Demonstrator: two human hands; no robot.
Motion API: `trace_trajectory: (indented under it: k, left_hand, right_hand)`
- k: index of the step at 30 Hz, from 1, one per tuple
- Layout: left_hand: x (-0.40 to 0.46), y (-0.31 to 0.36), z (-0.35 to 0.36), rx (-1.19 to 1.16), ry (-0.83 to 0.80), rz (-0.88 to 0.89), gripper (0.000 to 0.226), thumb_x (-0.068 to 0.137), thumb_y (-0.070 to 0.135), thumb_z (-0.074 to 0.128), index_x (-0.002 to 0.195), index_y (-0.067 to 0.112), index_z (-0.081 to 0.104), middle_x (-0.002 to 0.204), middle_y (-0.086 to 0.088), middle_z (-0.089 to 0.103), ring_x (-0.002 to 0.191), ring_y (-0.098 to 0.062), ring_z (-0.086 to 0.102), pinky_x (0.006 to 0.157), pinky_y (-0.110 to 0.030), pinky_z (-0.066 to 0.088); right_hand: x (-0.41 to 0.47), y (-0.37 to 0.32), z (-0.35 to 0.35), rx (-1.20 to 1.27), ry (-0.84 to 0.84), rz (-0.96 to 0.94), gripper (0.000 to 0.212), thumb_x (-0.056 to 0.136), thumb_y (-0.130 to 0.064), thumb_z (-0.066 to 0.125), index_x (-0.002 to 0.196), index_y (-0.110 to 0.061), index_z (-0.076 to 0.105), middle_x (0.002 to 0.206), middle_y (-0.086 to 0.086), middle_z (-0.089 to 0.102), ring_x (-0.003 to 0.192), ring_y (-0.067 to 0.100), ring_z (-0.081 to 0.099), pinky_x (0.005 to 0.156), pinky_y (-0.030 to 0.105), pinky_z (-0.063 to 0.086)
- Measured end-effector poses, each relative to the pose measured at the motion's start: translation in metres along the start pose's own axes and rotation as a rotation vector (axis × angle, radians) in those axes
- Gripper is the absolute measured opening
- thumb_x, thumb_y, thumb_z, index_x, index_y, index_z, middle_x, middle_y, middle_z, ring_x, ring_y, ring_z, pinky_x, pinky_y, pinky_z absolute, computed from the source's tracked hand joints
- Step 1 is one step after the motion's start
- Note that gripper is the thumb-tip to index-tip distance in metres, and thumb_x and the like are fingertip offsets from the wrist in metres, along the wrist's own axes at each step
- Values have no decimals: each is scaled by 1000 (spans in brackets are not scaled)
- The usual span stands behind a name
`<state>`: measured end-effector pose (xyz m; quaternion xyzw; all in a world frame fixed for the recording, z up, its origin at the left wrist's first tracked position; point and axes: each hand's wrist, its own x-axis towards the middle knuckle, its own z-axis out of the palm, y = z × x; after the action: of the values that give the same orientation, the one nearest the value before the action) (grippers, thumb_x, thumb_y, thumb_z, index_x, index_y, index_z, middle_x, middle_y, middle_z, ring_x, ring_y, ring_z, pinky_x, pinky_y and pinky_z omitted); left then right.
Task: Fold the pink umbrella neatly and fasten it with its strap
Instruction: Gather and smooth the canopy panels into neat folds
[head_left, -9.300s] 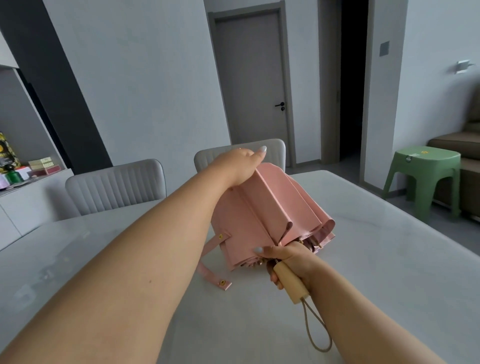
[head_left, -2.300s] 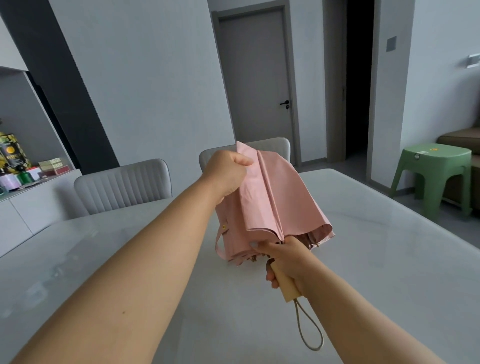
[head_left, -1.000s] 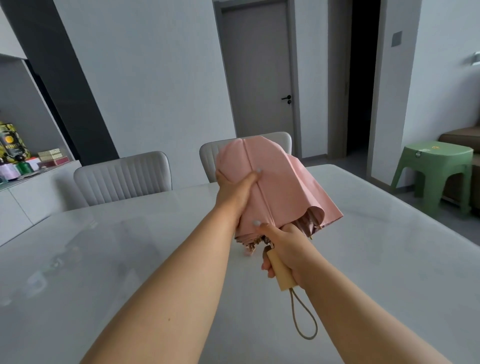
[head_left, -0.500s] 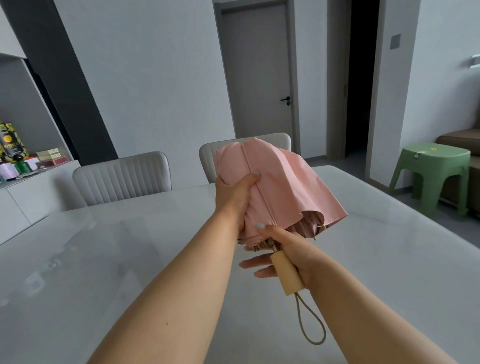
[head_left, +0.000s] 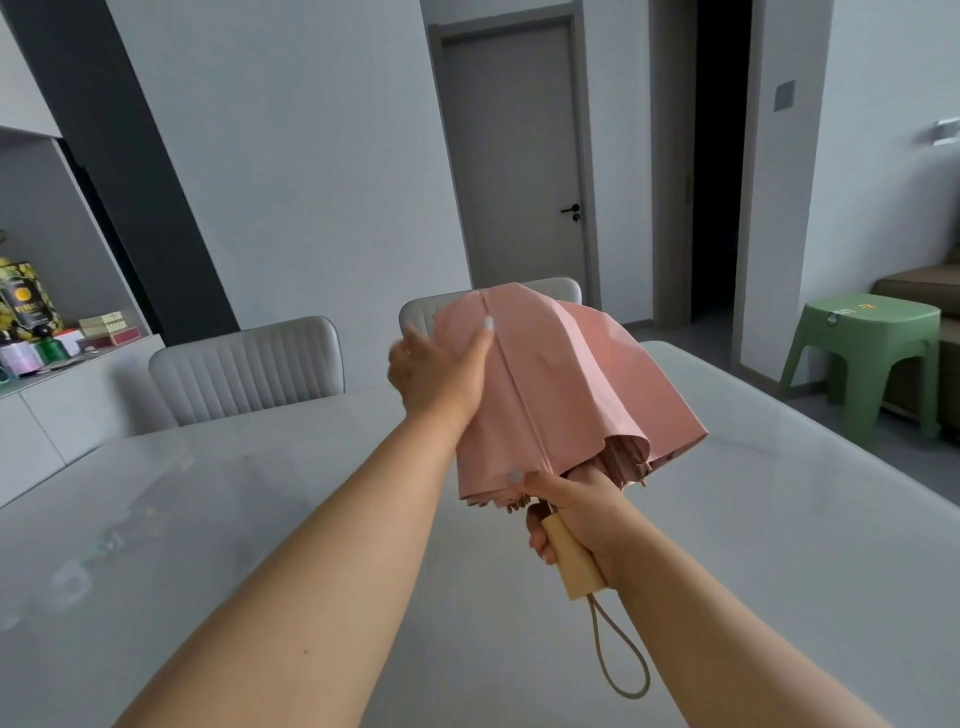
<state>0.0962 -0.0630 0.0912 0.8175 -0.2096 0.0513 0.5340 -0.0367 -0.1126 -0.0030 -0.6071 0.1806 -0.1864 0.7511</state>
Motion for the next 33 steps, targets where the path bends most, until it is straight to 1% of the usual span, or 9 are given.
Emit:
trace_trajectory:
  k: [4,6,7,10,12,18,22,28,33]
  left_hand:
    - [24,35,-17,170,6,288,64,96,53,37,119,-4,57,139,-23,46,131,-36,39,105,-44,36]
    - [29,50,-20,261,-77,335,61,99,49,34,77,-2,59,121,-29,56,115,-39,50,93,-42,41]
    - [30,57,-22,301,-118,334,63,99,49,32,73,-2,57,118,-30,57,112,-40,51,92,-42,42]
    - [41,62,-22,371,-221,261,70,98,52,34,115,-13,53,130,-26,54,120,-40,52,96,-41,42]
    - [47,59,-22,361,-269,204,70,93,53,45,126,-9,51,135,-20,53,122,-36,53,97,-40,43]
    - [51,59,-23,31,-338,71,15,75,31,71,82,18,69,91,-1,66,84,-19,60,66,-29,42]
    - [56,52,-26,-173,-378,10,17,67,31,70,73,18,79,92,0,74,92,-21,65,83,-34,48]
    - [62,51,-30,-357,-449,-50,32,86,30,62,57,18,71,74,1,67,70,-16,57,68,-27,45]
    - [60,50,-29,-21,-297,-10,32,78,47,68,91,19,64,104,-4,63,96,-23,60,84,-34,45]
  right_hand:
    - [1,2,1,-112,21,-11,26,88,-12,64,103,8,57,47,7,57,39,21,51,40,26,44]
    - [1,2,2,-143,24,-15,27,87,-11,63,106,6,55,48,5,58,39,21,52,40,27,44]
    - [1,2,2,-156,23,-12,27,87,-10,63,107,6,54,47,3,58,39,20,52,40,26,44]
    - [2,2,1,-182,15,-15,28,88,-9,63,109,7,53,43,-1,58,36,18,52,39,25,44]
    - [3,2,1,-194,17,-9,28,88,-9,64,108,6,53,45,0,57,34,17,51,38,25,44]
    - [4,5,1,-209,-27,59,32,86,-16,67,103,9,58,56,16,60,41,23,51,43,28,47]
    - [6,6,1,-206,-35,66,29,85,-15,66,100,9,60,56,17,60,44,25,52,43,28,47]
    - [5,8,1,-227,-38,80,30,84,-17,68,99,7,60,55,16,59,43,25,52,45,28,47]
    - [4,8,3,-246,-57,103,33,84,-20,70,102,6,60,54,15,60,46,25,52,47,30,49]
